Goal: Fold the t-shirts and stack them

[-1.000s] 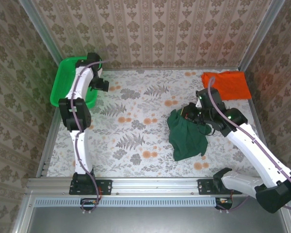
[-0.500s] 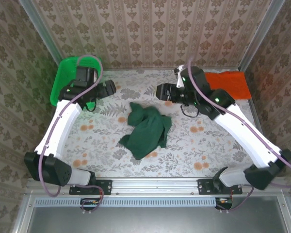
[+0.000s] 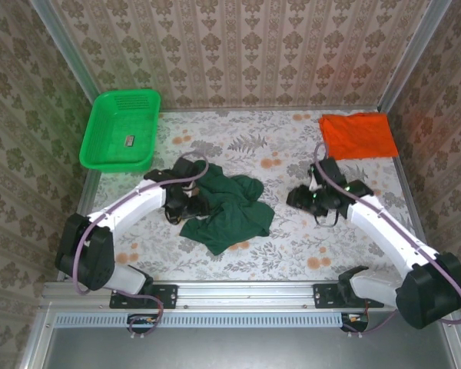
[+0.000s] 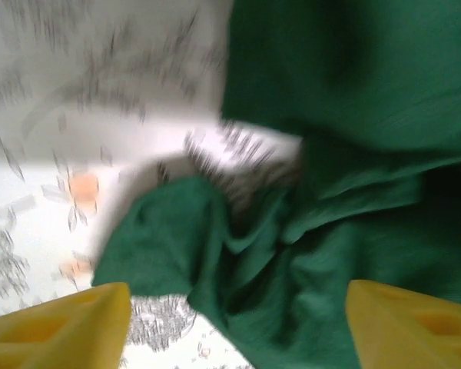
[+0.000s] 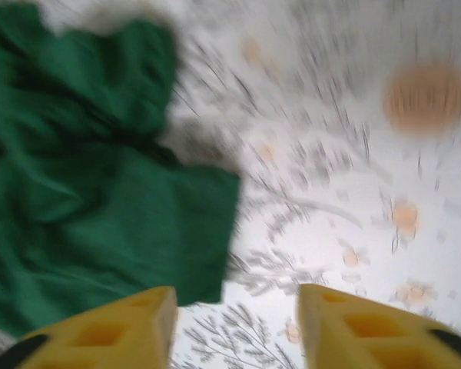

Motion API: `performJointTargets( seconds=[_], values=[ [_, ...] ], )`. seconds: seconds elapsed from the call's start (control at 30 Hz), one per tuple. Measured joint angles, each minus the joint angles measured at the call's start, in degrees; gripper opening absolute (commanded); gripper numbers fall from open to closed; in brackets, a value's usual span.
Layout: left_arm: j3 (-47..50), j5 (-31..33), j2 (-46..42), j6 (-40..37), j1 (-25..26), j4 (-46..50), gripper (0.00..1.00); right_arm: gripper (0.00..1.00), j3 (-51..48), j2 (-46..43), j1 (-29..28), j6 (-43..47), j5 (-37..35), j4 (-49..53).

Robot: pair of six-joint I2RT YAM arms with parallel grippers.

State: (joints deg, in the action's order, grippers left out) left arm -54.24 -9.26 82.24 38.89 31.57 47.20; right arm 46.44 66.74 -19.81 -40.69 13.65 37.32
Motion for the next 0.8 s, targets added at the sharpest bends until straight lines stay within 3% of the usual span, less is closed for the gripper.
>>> performJointTargets(
  seconds=[0.17, 0.37, 0.5, 0.67, 0.8],
  values=[
    [2.6, 0.7, -2.5, 1.9, 0.0, 2.7, 0.61, 0.43, -11.1, 0.4, -5.5, -6.2, 3.8, -5.1],
    [7.2, 0.2, -5.7, 4.8, -0.8, 1.2, 0.63, 0.46, -11.3, 5.7, -8.4, -9.2, 6.4, -14.5],
    [11.5, -2.0, -5.3, 5.8, -4.3, -1.3, 0.6, 0.46, -10.9, 10.5, -10.0, -9.7, 7.7, -18.5],
    [14.3, -4.6, -4.3, 6.6, -6.6, -5.3, 0.52, 0.42, -8.5, 16.5, -12.2, -10.1, 8.9, -21.8],
    [15.6, -5.7, -2.0, 6.8, -6.7, -8.3, 0.45, 0.33, -6.4, 20.3, -12.8, -9.7, 9.1, -22.9]
  ],
)
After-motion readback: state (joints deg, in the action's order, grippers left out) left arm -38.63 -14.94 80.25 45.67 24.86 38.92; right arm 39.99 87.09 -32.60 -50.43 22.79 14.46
